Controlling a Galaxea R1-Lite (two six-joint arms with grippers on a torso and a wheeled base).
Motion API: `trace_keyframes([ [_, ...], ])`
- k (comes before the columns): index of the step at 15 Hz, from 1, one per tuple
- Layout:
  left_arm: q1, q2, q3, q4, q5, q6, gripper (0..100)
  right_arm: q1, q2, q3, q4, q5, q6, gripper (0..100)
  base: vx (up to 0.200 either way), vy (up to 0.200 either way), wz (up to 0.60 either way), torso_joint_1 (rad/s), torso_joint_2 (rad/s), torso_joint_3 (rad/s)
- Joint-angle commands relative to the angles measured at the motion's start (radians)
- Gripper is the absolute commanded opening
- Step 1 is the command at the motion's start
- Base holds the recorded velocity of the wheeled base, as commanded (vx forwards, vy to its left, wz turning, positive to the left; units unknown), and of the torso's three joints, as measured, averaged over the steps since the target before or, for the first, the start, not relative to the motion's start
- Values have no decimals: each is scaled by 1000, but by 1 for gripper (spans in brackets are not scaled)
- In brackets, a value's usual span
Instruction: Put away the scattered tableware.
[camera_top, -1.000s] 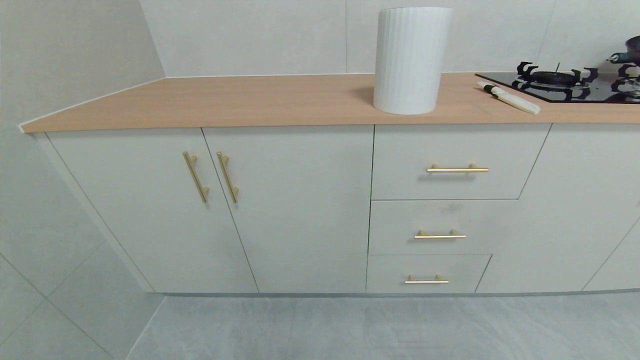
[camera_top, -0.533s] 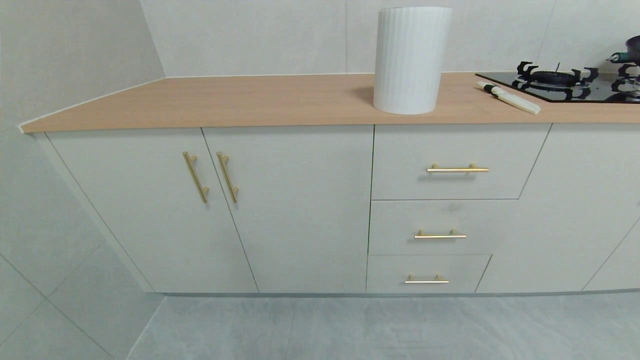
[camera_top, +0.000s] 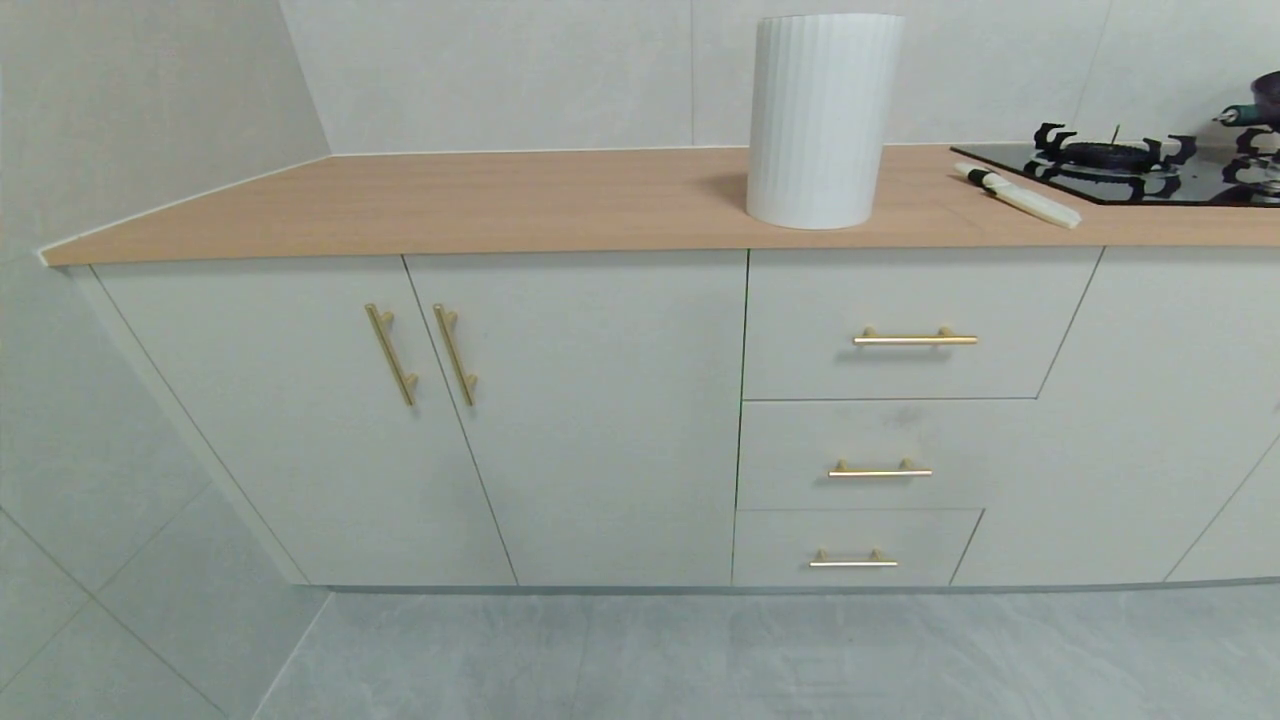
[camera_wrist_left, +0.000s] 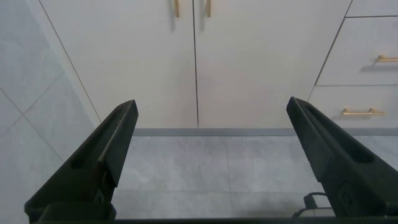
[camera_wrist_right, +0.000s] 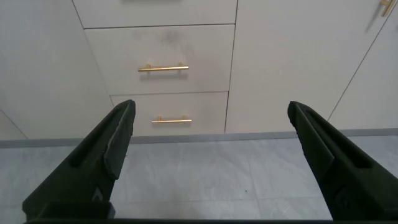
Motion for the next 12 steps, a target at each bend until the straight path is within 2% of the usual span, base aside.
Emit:
trace_keyframes([
  [1, 0, 0, 0, 0, -1, 1, 100, 0, 4, 1, 4, 3, -6, 100, 0, 0, 0, 0, 0, 0],
  [3, 0, 0, 0, 0, -1, 15, 100, 2, 4, 1, 4, 7, -5, 100, 0, 0, 0, 0, 0, 0],
  [4, 0, 0, 0, 0, -1, 12, 100, 2, 4, 1, 4, 7, -3, 100, 0, 0, 0, 0, 0, 0],
  [12, 0, 0, 0, 0, -1, 6, 100, 2, 4, 1, 4, 7, 1, 100, 200, 0, 0, 4, 1, 4],
])
